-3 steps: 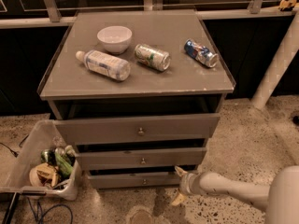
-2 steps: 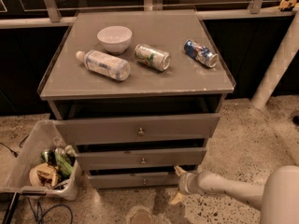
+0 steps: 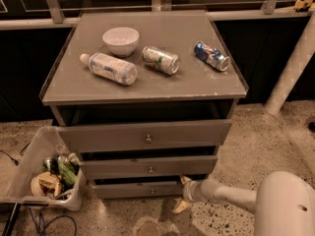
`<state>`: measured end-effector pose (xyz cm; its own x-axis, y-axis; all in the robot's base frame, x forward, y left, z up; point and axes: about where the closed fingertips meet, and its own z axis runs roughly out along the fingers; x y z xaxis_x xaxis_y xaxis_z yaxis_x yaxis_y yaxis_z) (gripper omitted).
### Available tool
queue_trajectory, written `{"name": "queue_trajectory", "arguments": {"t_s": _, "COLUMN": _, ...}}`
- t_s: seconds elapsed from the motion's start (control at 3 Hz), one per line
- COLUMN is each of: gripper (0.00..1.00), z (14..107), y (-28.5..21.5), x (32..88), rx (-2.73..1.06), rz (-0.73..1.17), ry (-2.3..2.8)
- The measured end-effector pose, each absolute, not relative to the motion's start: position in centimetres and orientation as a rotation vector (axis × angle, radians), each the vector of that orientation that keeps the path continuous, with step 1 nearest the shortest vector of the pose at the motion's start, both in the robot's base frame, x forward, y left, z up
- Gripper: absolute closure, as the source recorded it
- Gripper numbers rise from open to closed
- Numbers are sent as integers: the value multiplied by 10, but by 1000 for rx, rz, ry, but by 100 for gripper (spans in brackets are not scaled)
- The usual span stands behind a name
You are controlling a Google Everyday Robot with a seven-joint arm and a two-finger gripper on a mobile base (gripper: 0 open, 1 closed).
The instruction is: Open bottom drawer
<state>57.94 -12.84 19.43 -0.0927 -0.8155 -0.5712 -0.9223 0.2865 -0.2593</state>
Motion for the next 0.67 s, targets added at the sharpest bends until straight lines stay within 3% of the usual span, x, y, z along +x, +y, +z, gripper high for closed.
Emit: {"name": "queue_trajectory", "arguments": {"t_s": 0.67, "gripper": 0, "z": 174, "y": -125, "x": 587, "rx": -1570, "rz": 217, "ry": 1937}}
